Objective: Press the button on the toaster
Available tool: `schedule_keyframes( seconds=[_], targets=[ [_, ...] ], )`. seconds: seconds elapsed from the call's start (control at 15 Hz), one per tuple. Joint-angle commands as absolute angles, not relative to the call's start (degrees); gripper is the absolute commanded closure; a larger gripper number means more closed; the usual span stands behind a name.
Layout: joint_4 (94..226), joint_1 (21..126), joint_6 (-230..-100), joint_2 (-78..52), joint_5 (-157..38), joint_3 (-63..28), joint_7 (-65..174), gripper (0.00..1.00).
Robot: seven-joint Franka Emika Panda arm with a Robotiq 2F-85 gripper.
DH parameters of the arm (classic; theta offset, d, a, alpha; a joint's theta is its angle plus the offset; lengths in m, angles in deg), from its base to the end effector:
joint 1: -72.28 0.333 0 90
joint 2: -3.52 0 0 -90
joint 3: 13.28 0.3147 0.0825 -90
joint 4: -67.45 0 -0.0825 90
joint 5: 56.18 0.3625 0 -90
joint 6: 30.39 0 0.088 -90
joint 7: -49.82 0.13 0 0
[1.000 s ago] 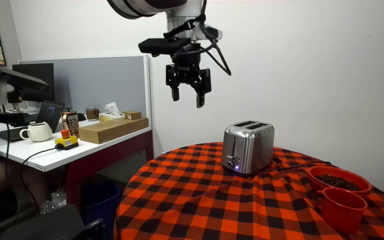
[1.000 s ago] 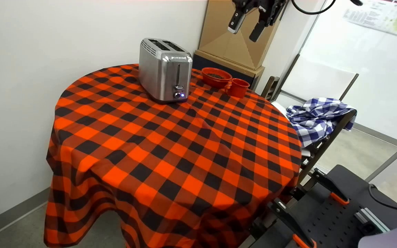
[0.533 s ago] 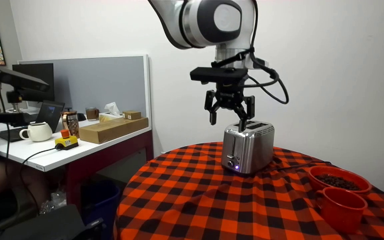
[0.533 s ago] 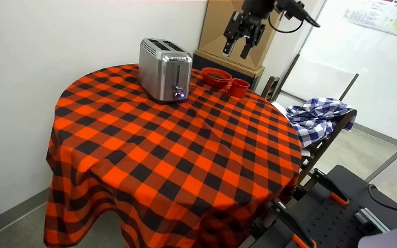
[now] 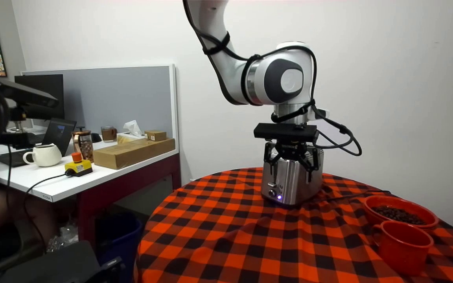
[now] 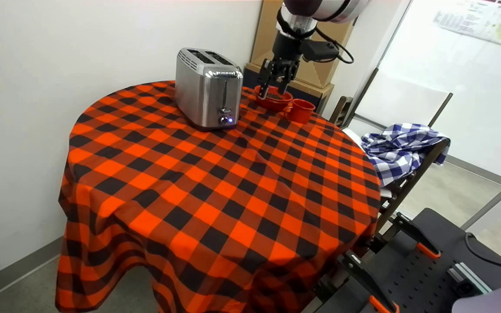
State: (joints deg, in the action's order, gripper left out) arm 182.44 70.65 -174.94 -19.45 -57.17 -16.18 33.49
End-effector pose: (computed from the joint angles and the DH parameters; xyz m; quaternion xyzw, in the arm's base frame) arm 0.6033 -0.0469 0.2578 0.9919 0.1119 0.0540 0.0253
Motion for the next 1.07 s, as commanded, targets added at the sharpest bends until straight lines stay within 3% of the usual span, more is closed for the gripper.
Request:
schedule_keyframes(
  seconds=[0.0, 0.6, 1.0],
  targets=[
    [181.20, 67.59, -181.78, -22.92, -57.02, -13.38, 29.62, 0.00],
    [181.52, 62.61, -182.85, -26.71, -57.64, -8.44, 20.16, 0.00],
    [180.37, 60.66, -190.30, -31.07, -57.41, -5.89, 16.70, 0.00]
  ],
)
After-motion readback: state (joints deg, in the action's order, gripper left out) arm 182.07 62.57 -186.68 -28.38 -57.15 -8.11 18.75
